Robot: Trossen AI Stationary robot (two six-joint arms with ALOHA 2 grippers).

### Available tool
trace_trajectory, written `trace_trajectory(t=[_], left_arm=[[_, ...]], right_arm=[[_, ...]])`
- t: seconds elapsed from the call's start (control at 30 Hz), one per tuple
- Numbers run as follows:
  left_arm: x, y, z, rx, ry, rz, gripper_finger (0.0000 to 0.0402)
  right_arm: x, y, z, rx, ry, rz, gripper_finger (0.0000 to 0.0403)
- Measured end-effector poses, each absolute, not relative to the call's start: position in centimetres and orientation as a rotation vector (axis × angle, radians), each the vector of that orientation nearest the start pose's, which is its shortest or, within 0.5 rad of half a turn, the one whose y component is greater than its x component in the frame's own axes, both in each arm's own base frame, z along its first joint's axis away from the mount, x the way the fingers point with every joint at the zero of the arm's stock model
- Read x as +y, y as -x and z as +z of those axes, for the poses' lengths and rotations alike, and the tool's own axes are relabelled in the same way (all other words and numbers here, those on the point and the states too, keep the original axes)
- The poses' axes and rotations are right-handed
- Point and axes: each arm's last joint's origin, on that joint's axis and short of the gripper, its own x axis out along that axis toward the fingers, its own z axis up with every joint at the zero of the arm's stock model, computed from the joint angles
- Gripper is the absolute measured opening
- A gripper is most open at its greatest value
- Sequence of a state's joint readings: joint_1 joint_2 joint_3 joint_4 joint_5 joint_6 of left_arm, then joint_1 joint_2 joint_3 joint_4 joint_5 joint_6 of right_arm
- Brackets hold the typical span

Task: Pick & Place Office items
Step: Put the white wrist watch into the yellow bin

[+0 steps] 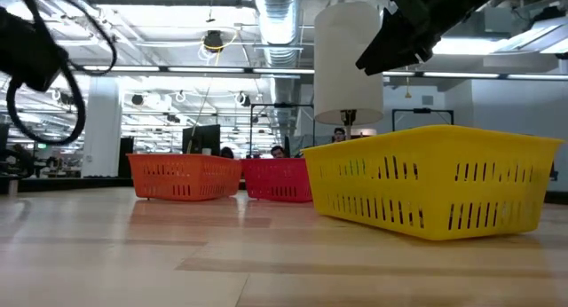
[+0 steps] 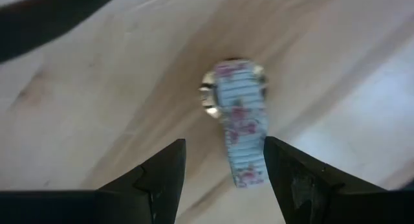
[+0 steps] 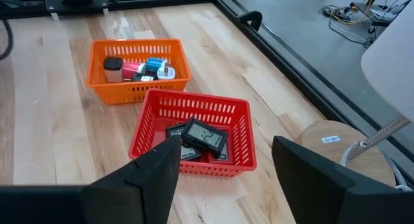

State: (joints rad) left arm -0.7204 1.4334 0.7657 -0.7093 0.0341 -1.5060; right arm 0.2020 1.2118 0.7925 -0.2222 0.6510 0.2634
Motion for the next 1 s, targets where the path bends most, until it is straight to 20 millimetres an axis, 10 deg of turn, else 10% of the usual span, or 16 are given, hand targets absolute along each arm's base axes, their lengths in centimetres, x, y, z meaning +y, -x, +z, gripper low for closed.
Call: trace_trajectory(t=[1.0], left_arm=[[-15.2, -17.1, 14.8, 1.393, 0.818, 0.408, 0.0205]], right_arm=[[3.3, -24.7, 25.1, 0.525, 0.016, -0.505, 0.0235]])
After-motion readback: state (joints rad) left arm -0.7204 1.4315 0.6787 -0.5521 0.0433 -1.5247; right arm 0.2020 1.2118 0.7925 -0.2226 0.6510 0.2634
